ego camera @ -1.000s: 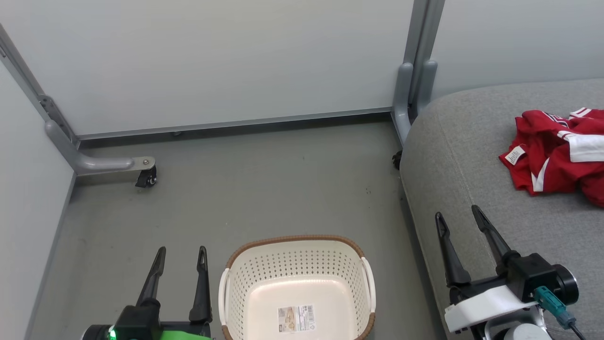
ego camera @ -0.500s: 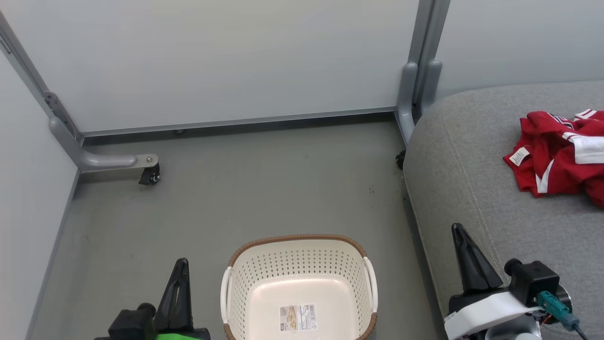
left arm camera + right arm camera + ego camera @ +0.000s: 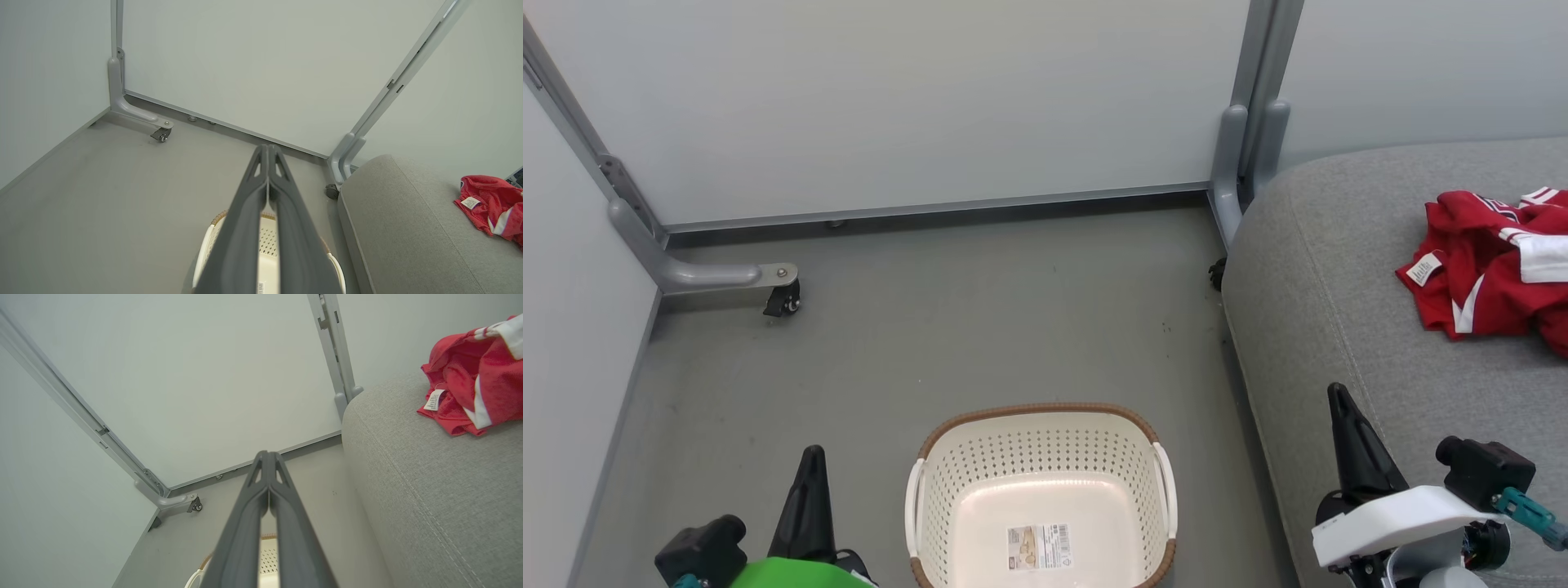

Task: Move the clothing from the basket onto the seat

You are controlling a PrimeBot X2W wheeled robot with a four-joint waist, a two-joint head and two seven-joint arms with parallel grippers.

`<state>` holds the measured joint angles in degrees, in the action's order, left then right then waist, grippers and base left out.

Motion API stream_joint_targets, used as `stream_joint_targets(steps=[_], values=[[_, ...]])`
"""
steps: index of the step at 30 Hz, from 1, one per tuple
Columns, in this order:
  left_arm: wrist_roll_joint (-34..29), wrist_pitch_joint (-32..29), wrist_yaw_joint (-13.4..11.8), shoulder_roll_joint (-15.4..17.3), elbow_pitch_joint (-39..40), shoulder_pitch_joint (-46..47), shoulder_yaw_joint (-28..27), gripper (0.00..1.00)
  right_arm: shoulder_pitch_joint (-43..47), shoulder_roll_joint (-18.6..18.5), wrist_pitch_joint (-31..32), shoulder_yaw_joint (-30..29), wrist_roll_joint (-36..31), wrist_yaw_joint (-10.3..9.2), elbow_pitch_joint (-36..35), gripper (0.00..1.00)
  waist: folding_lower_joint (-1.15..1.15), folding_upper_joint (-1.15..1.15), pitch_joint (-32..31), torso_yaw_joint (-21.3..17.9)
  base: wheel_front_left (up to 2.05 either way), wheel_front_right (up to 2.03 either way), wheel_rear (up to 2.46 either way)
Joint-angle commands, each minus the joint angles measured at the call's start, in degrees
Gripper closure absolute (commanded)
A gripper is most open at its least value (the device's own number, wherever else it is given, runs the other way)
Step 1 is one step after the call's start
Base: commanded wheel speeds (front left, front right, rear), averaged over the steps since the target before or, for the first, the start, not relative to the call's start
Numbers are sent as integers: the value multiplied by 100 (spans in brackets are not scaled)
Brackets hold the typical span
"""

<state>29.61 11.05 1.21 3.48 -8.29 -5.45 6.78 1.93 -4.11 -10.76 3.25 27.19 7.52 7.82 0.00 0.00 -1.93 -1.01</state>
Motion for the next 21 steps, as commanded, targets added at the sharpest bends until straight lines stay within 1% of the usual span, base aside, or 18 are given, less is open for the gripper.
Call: stream_joint_targets(steps=[1, 21], values=[[277, -49, 45, 64, 36, 213, -61, 100, -183, -33, 48, -33, 271, -1, -50, 100, 0, 0, 3, 1, 0, 0, 0], [2017, -418, 210, 122, -123, 493, -287, 100, -358, -69, 426, -193, 2060, -2, 123, 100, 0, 0, 43, 21, 0, 0, 0]])
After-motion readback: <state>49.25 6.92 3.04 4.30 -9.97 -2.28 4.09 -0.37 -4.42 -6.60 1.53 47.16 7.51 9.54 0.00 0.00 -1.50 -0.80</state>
